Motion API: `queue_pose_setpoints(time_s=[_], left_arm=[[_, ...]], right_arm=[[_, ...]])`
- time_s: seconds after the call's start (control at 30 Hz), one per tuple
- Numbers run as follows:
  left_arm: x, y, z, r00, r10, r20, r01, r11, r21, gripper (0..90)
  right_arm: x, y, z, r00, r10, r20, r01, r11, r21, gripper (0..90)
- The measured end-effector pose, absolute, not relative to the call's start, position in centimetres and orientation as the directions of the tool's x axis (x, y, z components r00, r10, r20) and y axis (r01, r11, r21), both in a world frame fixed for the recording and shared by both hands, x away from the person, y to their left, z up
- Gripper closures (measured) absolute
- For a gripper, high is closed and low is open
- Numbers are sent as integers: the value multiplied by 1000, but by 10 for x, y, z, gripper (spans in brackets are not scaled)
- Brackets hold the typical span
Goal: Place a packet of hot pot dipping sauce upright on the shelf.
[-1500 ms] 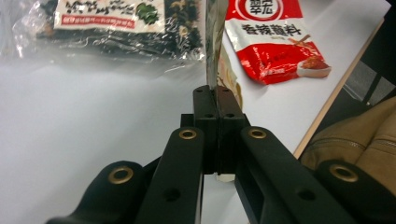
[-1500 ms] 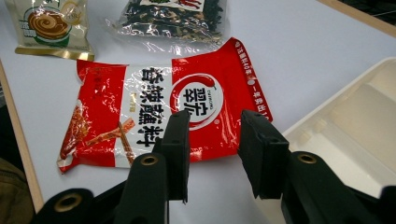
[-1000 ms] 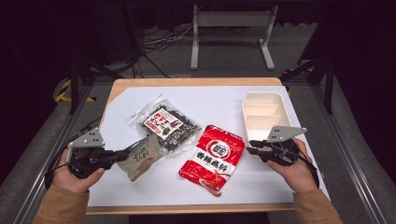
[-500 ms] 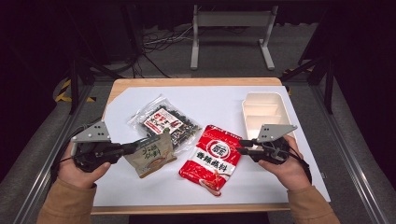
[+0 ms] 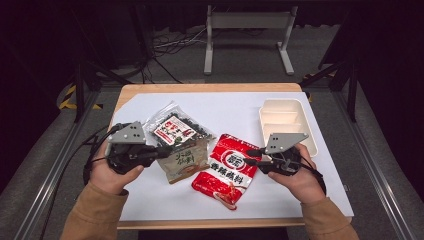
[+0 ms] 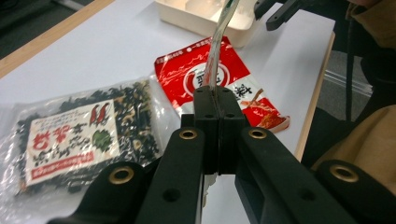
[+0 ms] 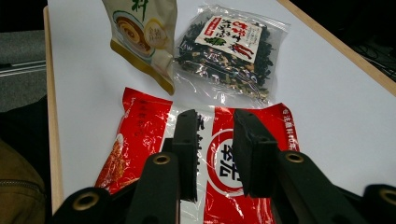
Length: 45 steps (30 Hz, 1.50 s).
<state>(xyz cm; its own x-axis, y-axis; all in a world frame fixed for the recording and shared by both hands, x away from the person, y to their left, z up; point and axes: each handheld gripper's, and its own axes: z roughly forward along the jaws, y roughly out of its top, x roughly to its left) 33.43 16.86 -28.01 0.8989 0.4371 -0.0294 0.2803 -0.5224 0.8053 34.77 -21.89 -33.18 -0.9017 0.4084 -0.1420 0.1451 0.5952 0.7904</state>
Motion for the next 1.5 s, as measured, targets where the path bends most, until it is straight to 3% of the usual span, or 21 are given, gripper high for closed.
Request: queue_pose_setpoints(time_s=[0.47, 0.73, 1.17, 1.5], left_arm=[[341, 151, -283, 927, 374, -19, 227, -522, 822, 900], [342, 149, -285, 932, 362, -22, 220, -516, 828, 900], [341, 143, -288, 940, 340, -32, 214, -515, 830, 900], [340, 138, -291, 939, 343, -27, 214, -521, 827, 900]], right_arm=[[352, -203, -337, -909, 406, -97, 173, 579, 797, 504], [365, -177, -342, -938, 345, -23, 192, 575, 795, 481], [375, -148, -346, -962, 271, -19, 146, 573, 807, 541], [380, -139, -348, -980, 190, -59, 60, 565, 823, 684]])
